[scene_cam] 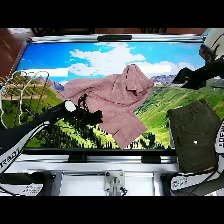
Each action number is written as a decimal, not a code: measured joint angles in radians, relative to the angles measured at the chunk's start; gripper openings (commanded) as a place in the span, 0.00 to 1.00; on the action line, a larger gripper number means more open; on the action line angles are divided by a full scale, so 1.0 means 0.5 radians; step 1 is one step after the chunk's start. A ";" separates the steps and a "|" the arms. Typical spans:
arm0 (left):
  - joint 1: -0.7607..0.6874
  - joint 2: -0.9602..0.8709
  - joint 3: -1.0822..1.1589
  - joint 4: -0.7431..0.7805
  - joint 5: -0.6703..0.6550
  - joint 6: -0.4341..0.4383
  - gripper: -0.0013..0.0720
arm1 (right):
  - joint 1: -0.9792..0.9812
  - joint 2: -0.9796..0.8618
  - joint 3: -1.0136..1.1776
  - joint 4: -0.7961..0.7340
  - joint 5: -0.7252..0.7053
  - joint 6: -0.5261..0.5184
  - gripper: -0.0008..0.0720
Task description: Fold the shirts.
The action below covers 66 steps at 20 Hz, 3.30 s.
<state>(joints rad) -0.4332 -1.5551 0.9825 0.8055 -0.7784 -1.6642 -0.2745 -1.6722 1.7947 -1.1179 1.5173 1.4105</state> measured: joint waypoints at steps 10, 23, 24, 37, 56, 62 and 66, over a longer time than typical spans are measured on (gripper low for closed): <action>0.089 0.360 0.005 0.349 -0.373 0.013 0.06 | 0.336 -0.242 -0.329 -0.011 -0.436 0.111 0.94; 0.096 0.558 0.005 0.520 -0.460 -0.032 0.06 | 0.739 -0.434 -0.378 -0.397 -0.415 0.305 0.09; 0.101 0.562 0.007 0.521 -0.457 -0.031 0.06 | 0.746 -0.414 -0.379 -0.462 -0.382 0.311 0.09; 0.321 1.132 1.505 0.790 -0.539 0.582 0.05 | 0.778 0.916 0.014 -0.232 -0.397 -0.124 0.08; 0.385 0.792 1.558 1.713 -0.864 0.157 0.06 | 0.782 0.448 0.131 -0.320 -0.327 0.359 0.09; 0.586 0.096 1.529 1.698 -0.637 -0.198 0.08 | 0.791 -0.197 0.131 -0.184 -1.020 0.484 0.09; 0.645 -0.190 1.524 1.482 -0.629 -0.327 0.83 | 0.806 -0.378 0.130 -0.192 -1.131 0.514 0.77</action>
<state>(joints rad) -0.1108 -1.6501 1.7447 1.5467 -1.0931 -1.8278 0.1287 -1.8614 1.8599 -1.2137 0.9520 1.6676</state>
